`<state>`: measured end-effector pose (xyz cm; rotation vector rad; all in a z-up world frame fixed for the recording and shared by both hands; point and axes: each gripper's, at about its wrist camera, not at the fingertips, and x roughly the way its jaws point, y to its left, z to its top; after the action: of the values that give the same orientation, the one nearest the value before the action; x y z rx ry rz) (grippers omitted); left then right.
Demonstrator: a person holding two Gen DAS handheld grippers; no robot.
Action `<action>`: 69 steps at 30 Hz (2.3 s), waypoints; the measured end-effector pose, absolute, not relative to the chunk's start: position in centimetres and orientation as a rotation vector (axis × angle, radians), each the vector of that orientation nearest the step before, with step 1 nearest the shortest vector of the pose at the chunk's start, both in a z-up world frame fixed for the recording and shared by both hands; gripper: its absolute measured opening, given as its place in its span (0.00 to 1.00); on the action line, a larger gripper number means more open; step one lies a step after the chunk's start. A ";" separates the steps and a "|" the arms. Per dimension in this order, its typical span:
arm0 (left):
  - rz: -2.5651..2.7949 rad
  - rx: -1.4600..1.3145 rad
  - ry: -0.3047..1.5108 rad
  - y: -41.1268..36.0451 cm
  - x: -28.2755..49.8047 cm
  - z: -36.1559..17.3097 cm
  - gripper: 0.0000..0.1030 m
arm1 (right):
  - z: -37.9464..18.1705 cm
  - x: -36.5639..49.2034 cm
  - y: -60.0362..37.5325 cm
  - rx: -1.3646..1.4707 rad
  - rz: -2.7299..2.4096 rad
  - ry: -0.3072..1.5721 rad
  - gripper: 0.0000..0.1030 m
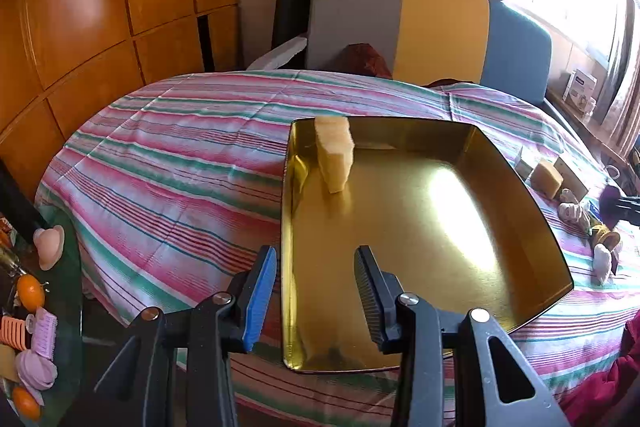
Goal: Organize objects
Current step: 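Carry the purple packet into the gold tray and open the right tool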
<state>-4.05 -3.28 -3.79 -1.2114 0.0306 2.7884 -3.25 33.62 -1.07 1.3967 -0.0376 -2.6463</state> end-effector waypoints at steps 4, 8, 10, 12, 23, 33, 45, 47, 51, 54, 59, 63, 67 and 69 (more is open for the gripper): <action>2.795 -1.228 0.017 -4.0 -4.2 -4.0 0.39 | -1.4 -5.4 27.6 1.332 -2.548 0.011 0.32; 2.794 -1.240 0.004 -4.4 -4.3 -4.3 0.39 | -2.0 -6.6 23.5 1.301 -2.483 0.011 0.32; 2.787 -1.251 -0.001 -4.4 -4.4 -4.5 0.39 | -2.3 -6.9 22.1 1.297 -2.457 0.003 0.32; 2.787 -1.258 -0.005 -4.5 -4.5 -4.7 0.39 | -2.6 -7.0 21.1 1.295 -2.444 -0.002 0.32; 2.792 -1.264 -0.010 -5.0 -4.7 -4.3 0.39 | -3.8 -8.1 17.7 1.320 -2.373 -0.015 0.32; 2.841 -1.298 -0.056 -8.7 -4.7 -4.1 0.39 | -4.9 -10.8 12.2 1.353 -2.270 0.024 0.32; 2.835 -1.354 -0.181 -11.0 -5.3 -5.2 0.39 | -10.0 -18.1 4.3 1.503 -2.198 -0.039 0.40; 2.837 -1.357 -0.190 -11.1 -5.3 -5.2 0.39 | -10.0 -18.4 4.4 1.487 -2.189 -0.110 0.53; 2.839 -1.356 -0.192 -11.1 -5.3 -5.1 0.39 | -9.7 -17.7 4.6 1.456 -2.200 -0.127 0.55; 2.847 -1.335 -0.176 -10.7 -5.1 -4.8 0.39 | -8.9 -16.7 5.3 1.429 -2.220 -0.141 0.61; 2.850 -1.304 -0.138 -9.9 -4.7 -4.4 0.39 | -7.4 -14.7 7.1 1.375 -2.278 -0.142 0.76; 2.845 -1.274 -0.099 -8.8 -4.1 -4.0 0.39 | -6.3 -13.0 8.8 1.325 -2.344 -0.119 0.81; 2.824 -1.251 -0.054 -7.5 -3.7 -3.8 0.39 | -5.4 -11.0 10.8 1.275 -2.413 -0.087 0.85; 2.809 -1.243 -0.036 -6.8 -3.4 -3.8 0.39 | -4.9 -10.2 12.0 1.255 -2.445 -0.084 0.86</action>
<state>-3.41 -6.80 -3.76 -1.2435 -0.0361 2.8089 -10.22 12.02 -4.93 1.2555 -0.0843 -2.4453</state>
